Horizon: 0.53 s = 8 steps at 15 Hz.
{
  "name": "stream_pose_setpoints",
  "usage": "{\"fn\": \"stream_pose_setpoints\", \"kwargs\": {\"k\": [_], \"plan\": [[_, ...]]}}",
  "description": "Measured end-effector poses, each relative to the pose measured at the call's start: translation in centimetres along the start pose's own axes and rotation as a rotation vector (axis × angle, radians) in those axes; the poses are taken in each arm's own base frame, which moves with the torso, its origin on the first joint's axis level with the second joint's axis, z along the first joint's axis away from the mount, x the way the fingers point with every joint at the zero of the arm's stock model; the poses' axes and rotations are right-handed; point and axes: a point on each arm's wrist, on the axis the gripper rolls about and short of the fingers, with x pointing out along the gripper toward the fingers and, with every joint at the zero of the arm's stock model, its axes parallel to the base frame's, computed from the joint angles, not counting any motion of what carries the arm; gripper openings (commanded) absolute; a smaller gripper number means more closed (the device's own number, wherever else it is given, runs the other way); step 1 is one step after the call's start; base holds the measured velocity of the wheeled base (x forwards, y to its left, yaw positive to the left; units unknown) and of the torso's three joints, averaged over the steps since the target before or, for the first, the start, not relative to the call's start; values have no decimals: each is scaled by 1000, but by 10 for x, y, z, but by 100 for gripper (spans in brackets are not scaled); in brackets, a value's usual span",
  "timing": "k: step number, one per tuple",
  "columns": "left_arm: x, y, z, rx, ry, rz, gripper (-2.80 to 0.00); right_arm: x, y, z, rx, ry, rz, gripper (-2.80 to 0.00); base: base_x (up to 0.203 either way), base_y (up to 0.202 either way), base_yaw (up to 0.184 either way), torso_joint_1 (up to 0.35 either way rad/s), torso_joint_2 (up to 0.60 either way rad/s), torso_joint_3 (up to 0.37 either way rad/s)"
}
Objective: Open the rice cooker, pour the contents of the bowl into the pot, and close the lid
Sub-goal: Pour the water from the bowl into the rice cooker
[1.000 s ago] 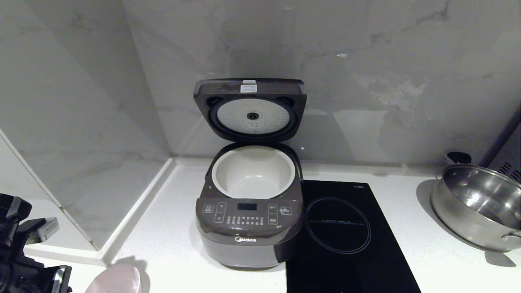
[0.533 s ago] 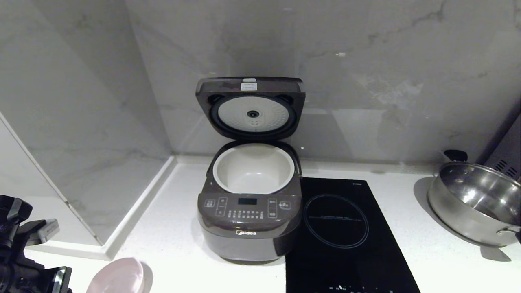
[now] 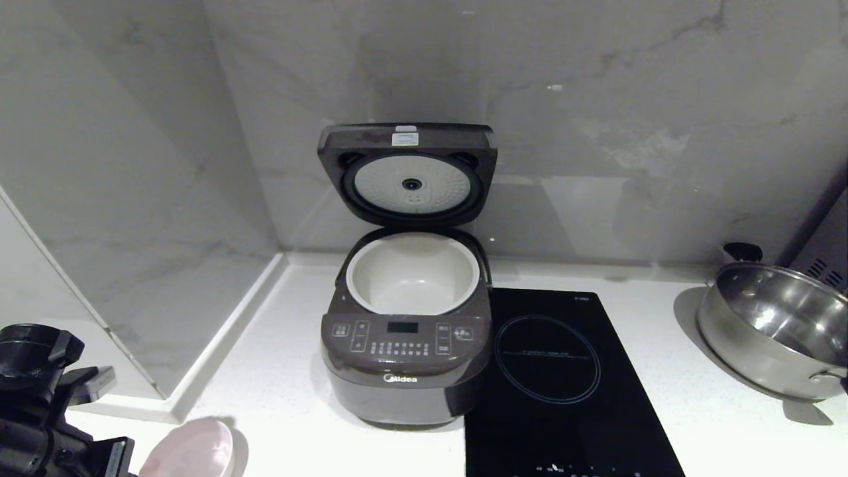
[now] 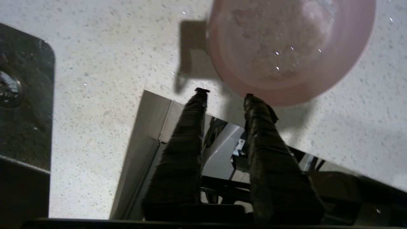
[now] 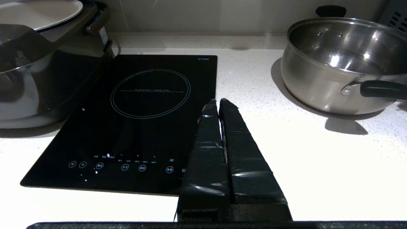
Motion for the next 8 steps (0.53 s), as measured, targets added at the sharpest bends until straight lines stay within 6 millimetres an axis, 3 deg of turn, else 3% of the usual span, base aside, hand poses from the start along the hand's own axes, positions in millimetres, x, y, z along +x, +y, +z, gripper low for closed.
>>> {"fn": "stream_pose_setpoints", "kwargs": {"k": [8], "plan": [[18, -3, 7, -87, 63, -9, 0, 0, 0, 0, 0, 0, 0, -280, 0, 0, 0, 0, 0, 0]]}}
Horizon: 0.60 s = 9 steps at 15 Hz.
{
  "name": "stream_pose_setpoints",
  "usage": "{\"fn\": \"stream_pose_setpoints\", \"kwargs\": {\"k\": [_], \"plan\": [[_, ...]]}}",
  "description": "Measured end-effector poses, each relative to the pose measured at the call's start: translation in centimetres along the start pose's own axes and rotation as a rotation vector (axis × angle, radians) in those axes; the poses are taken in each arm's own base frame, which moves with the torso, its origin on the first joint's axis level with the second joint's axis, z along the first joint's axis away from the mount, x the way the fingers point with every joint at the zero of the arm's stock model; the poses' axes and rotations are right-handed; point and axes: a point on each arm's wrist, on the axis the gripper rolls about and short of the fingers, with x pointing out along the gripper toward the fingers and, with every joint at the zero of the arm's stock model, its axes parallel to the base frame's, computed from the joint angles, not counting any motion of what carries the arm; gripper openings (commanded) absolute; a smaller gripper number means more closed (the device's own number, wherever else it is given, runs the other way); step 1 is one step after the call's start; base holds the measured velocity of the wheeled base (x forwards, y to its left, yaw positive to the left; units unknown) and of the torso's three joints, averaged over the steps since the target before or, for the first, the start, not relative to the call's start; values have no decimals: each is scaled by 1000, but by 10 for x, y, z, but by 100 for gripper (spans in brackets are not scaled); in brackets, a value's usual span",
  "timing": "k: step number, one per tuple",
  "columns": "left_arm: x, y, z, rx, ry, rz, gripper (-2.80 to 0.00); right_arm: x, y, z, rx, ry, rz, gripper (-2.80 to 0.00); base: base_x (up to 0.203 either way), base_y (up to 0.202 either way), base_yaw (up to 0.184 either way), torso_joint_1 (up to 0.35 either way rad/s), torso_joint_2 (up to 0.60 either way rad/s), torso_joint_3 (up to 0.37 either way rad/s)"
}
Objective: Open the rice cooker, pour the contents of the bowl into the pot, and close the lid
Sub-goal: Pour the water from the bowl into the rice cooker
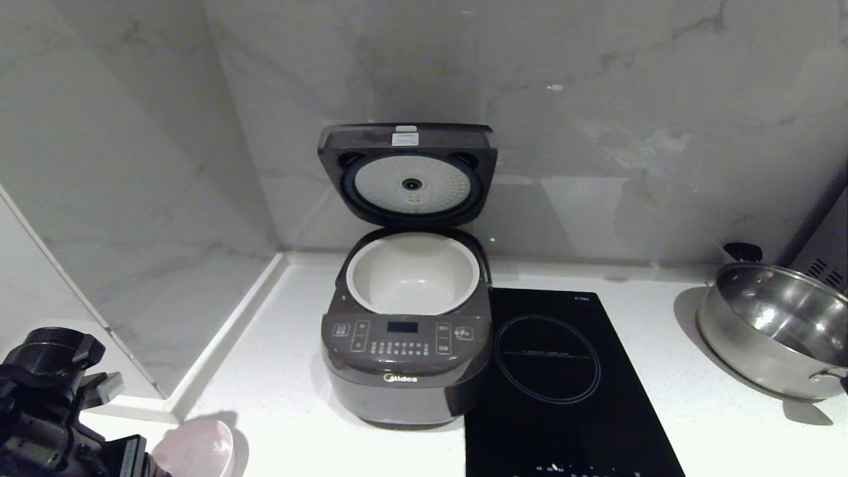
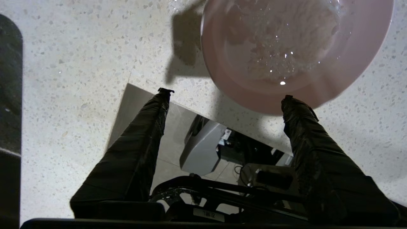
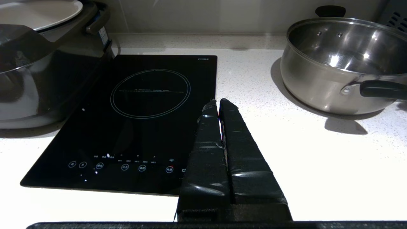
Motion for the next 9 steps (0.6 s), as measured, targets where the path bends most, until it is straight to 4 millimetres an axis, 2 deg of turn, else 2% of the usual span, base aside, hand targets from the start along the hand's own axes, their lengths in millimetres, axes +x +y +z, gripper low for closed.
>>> {"fn": "stream_pose_setpoints", "kwargs": {"k": [5, 9], "plan": [[28, 0, 21, -55, -16, 7, 0, 0, 0, 0, 0, 0, 0, -280, 0, 0, 0, 0, 0, 0], [33, 6, 28, -71, -6, 20, 0, 0, 0, 0, 0, 0, 0, -280, 0, 0, 0, 0, 0, 0]]}}
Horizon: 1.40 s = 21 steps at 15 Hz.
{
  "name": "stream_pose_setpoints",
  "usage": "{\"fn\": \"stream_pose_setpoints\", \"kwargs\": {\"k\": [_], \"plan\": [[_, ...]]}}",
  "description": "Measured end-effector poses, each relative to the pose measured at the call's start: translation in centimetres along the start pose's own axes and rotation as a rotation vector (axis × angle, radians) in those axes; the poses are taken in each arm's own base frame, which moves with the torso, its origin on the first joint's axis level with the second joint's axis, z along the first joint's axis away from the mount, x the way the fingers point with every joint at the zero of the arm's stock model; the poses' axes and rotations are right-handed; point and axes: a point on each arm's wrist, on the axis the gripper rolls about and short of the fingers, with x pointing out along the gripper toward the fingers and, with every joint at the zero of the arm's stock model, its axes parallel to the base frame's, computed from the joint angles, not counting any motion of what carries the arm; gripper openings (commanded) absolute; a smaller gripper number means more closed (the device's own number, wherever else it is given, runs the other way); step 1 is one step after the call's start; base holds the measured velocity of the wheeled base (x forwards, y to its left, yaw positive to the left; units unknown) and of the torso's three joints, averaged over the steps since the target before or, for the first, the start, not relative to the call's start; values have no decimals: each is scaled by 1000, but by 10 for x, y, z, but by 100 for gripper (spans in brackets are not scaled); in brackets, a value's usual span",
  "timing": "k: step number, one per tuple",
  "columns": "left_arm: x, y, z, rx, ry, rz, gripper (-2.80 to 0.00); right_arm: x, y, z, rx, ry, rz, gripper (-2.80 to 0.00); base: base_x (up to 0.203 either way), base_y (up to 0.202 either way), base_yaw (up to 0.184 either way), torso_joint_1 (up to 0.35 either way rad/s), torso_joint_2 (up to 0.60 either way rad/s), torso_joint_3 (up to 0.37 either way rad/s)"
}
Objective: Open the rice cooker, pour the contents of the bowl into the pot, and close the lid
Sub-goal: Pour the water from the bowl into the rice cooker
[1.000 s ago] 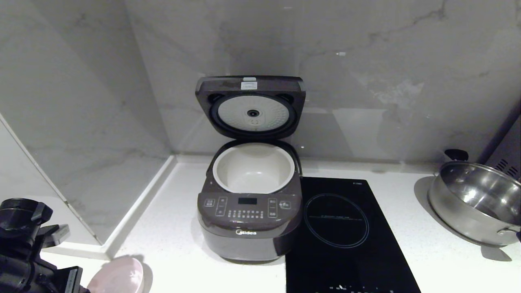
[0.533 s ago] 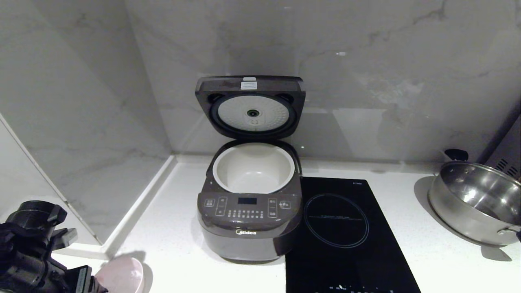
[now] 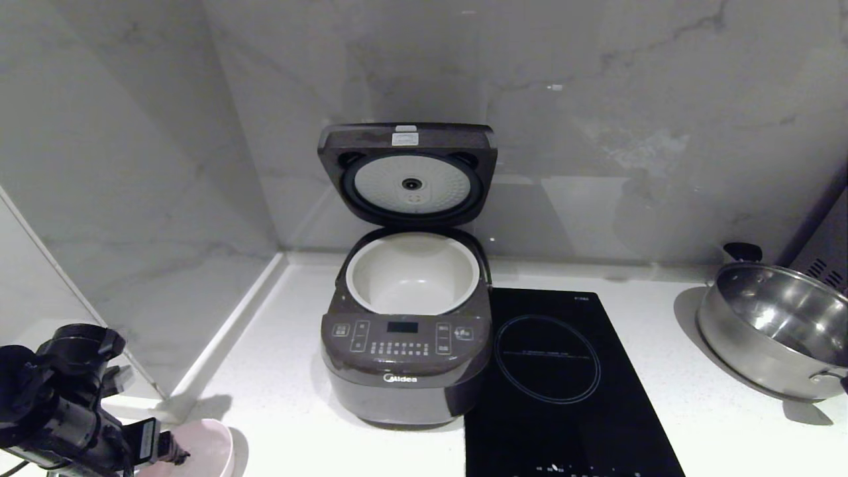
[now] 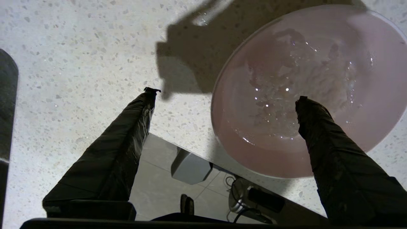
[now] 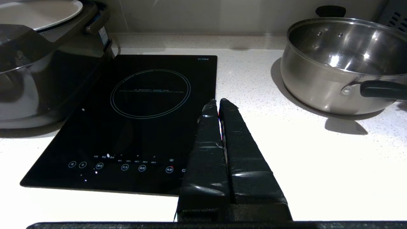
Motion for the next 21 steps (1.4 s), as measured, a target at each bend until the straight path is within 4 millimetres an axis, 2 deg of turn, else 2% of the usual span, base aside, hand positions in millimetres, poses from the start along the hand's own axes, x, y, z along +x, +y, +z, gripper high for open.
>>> {"fn": "stream_pose_setpoints", "kwargs": {"k": [8, 9, 10, 21], "plan": [[15, 9, -2, -33, 71, 10, 0, 0, 0, 0, 0, 0, -1, -280, 0, 0, 0, 0, 0, 0], [16, 9, -1, -34, 74, 9, -107, 0, 0, 0, 0, 0, 0, -280, 0, 0, 0, 0, 0, 0], [17, 9, 0, -34, 75, 9, -280, 0, 0, 0, 0, 0, 0, -280, 0, 0, 0, 0, 0, 0], [26, 8, -8, -27, 129, 12, -280, 0, 0, 0, 0, 0, 0, -280, 0, 0, 0, 0, 0, 0]]}}
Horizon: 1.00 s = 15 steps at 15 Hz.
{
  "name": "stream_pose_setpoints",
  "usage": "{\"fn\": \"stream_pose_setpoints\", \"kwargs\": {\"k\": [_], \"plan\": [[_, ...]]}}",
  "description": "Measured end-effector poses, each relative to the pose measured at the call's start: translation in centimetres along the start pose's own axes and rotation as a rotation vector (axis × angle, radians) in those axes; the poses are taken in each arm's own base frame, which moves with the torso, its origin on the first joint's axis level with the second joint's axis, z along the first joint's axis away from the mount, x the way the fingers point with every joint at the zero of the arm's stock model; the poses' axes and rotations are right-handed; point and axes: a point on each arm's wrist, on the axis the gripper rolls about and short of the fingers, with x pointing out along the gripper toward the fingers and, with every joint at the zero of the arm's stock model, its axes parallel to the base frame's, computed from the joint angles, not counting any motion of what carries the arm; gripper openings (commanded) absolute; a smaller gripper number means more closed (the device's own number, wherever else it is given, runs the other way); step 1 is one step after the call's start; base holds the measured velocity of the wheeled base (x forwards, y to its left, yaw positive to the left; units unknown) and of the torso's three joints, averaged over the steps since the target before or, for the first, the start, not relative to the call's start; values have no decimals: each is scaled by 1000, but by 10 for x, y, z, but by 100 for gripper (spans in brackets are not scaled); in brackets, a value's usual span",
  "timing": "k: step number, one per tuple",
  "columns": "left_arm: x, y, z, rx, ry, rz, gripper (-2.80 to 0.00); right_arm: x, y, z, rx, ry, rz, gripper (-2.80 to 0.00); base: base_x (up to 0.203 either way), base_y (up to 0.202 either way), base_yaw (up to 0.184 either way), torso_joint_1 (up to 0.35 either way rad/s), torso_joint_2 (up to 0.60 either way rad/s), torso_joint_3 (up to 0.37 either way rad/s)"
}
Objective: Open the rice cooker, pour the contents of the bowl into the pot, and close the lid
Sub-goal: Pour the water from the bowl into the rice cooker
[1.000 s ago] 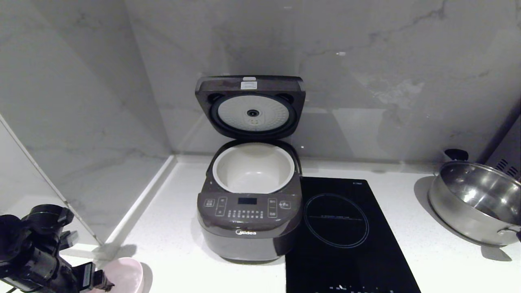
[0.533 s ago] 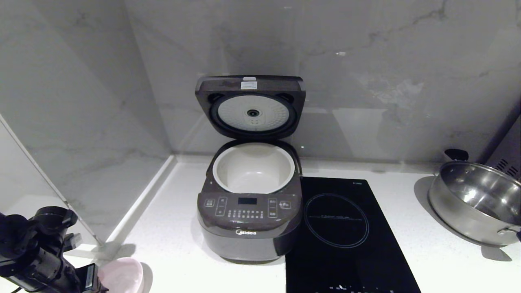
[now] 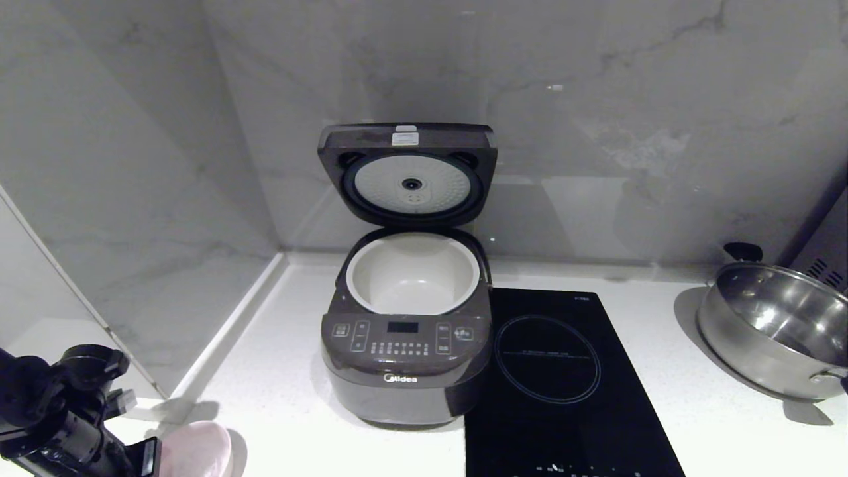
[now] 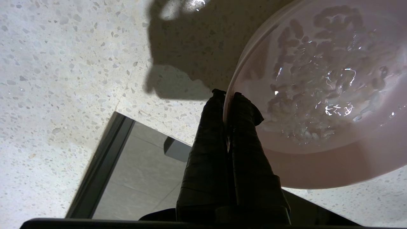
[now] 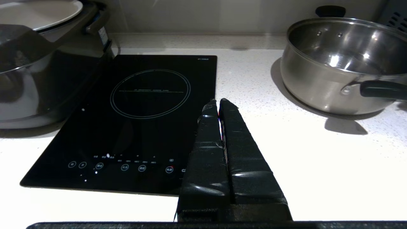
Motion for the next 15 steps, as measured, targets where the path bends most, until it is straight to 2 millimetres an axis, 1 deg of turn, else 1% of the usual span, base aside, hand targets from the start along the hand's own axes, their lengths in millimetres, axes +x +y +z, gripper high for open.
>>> {"fn": "stream_pose_setpoints", "kwargs": {"k": [4, 6, 9, 10, 15], "plan": [[-7, -3, 3, 14, -31, -5, -280, 0, 0, 0, 0, 0, 0, -280, 0, 0, 0, 0, 0, 0], [-16, -3, 11, 36, -55, -7, -280, 0, 0, 0, 0, 0, 0, -280, 0, 0, 0, 0, 0, 0], [-33, -3, 18, 66, -30, -13, -280, 0, 0, 0, 0, 0, 0, -280, 0, 0, 0, 0, 0, 0], [-35, -3, 20, 67, -31, -18, -280, 0, 0, 0, 0, 0, 0, -280, 0, 0, 0, 0, 0, 0], [-33, -6, 26, 79, -26, -34, -280, 0, 0, 0, 0, 0, -1, -280, 0, 0, 0, 0, 0, 0]]}}
